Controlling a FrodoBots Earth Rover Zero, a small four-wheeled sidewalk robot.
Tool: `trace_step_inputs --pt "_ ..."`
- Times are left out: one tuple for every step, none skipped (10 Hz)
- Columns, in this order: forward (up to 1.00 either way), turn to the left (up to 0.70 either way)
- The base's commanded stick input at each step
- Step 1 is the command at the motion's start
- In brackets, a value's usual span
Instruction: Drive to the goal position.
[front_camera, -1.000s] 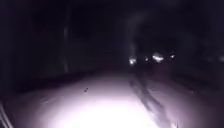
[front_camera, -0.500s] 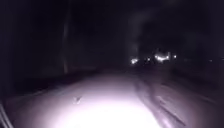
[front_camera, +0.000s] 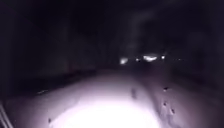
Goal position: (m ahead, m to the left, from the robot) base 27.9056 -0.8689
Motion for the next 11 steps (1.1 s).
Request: trace_step_inputs --pt "1.00 -0.27" --pt "1.00 -0.27" --pt "1.00 -0.27" --pt "1.00 -0.27" --pt "1.00 -0.27" --pt "1.00 -0.27" --pt "1.00 -0.27" --pt "1.00 -0.27" --pt "1.00 -0.14" --pt "1.00 -0.01" --pt "1.00 0.00"
